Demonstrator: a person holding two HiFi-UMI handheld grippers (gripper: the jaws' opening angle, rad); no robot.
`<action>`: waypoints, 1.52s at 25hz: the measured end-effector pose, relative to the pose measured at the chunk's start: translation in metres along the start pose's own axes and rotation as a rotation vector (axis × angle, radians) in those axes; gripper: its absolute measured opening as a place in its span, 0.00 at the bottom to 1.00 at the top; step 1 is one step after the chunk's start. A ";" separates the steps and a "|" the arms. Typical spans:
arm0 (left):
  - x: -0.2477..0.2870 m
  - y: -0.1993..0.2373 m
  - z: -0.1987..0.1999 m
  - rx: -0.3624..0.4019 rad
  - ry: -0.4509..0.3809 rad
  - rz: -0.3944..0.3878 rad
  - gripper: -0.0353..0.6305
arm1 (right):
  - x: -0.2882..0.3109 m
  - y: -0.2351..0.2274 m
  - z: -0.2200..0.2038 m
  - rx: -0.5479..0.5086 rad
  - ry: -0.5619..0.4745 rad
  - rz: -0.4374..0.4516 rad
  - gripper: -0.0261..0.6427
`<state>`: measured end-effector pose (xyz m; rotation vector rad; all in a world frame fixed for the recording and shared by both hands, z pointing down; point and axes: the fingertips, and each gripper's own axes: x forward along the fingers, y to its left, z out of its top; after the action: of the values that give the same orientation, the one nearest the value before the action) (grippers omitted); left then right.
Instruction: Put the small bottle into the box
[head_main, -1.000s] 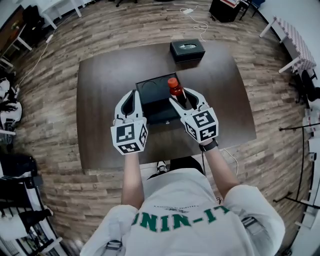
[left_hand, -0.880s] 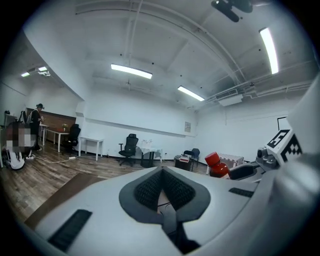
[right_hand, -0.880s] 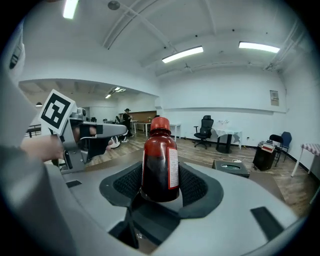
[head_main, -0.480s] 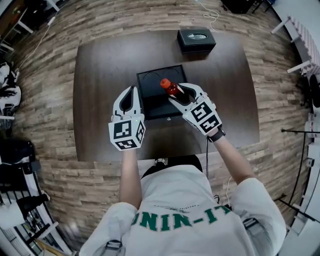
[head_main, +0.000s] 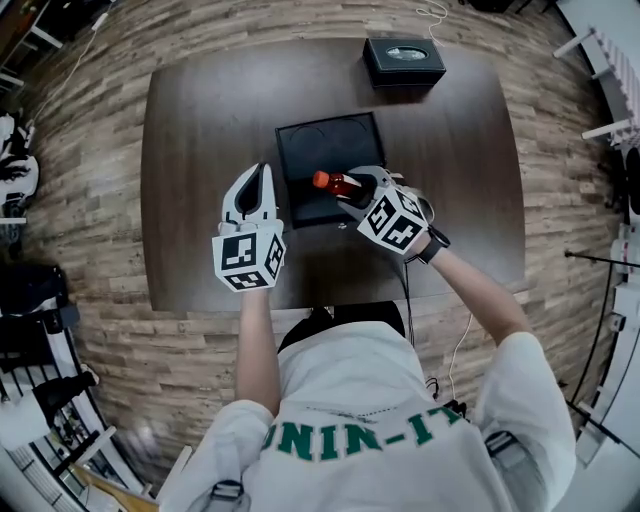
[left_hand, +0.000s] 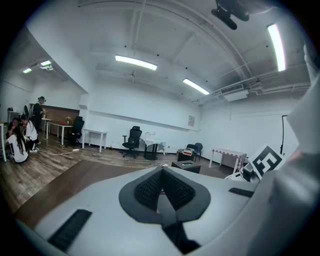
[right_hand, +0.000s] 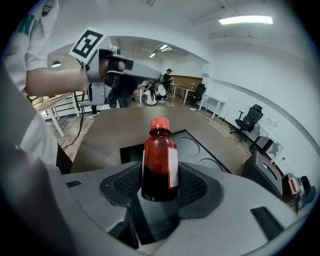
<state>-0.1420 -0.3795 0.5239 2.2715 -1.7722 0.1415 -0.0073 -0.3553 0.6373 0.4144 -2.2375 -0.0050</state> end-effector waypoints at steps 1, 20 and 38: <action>0.001 0.002 -0.002 0.001 0.002 0.002 0.06 | 0.007 0.004 -0.006 -0.014 0.019 0.022 0.38; 0.004 0.007 -0.021 0.011 0.018 0.010 0.06 | 0.086 0.015 -0.073 -0.159 0.273 0.222 0.39; -0.006 0.007 -0.029 0.010 0.055 -0.003 0.06 | 0.086 0.024 -0.087 -0.095 0.294 0.221 0.50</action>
<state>-0.1475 -0.3680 0.5518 2.2548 -1.7447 0.2111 -0.0006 -0.3467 0.7615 0.1062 -1.9720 0.0618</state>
